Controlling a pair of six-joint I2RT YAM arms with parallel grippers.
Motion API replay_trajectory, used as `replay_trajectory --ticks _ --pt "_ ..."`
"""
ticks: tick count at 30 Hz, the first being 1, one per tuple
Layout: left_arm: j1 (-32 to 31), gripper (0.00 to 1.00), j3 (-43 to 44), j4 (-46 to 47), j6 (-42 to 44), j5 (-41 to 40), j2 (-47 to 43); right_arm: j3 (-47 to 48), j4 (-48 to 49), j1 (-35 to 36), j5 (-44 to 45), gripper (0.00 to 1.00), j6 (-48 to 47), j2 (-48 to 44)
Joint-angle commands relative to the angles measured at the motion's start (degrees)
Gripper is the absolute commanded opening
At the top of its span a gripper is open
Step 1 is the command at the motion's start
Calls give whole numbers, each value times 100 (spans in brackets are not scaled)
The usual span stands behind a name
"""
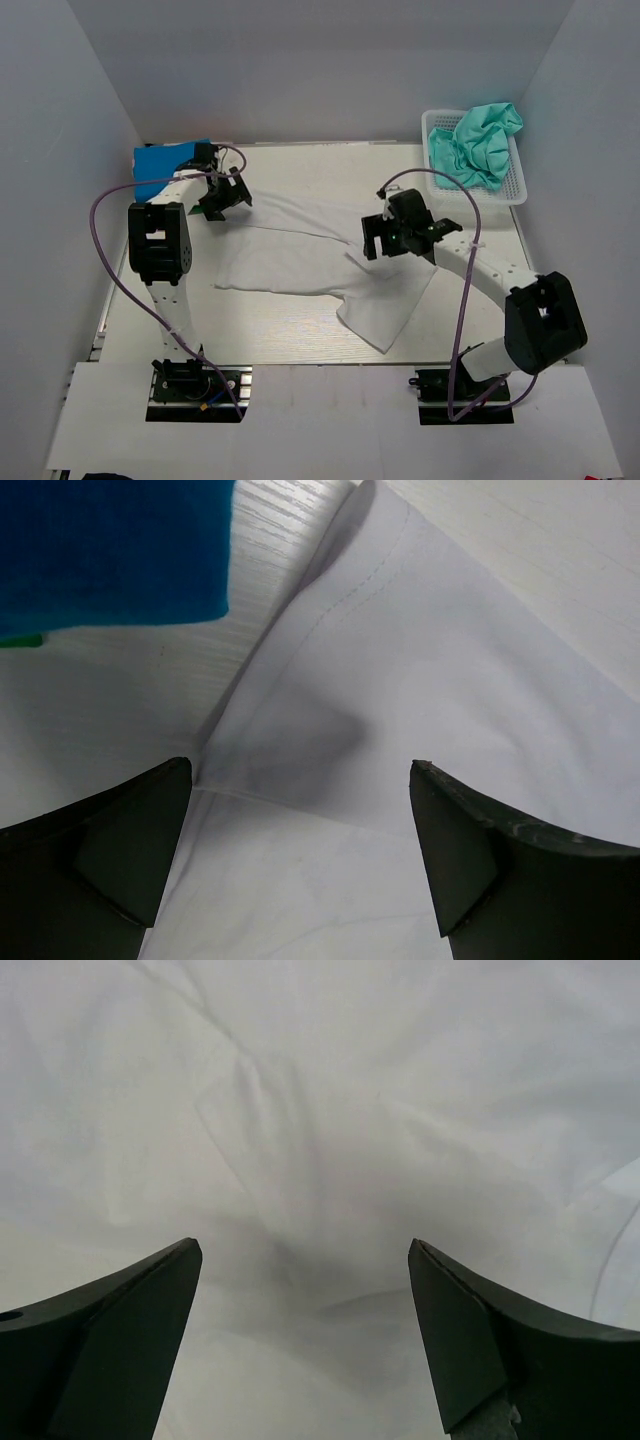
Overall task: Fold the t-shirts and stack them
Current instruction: Fold the flattened tshirt in 1/3 of the way
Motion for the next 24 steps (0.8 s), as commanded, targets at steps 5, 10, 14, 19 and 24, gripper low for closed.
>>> replay_trajectory --ticks 5,10,14,19,24 --pt "-136 100 397 -198 141 -134 -550 827 185 -566 499 90 1020 791" --pt "-250 100 397 -93 202 42 -481 1414 -123 -910 322 90 1233 1685" --pt "-303 100 459 -93 202 252 -147 1705 -176 -980 532 90 1145 2127" --pt "-303 100 520 -216 202 -2 179 1768 -27 -990 1008 90 1101 2610" --pt "-250 100 178 -146 202 -55 179 1926 149 -998 859 90 820 2971"
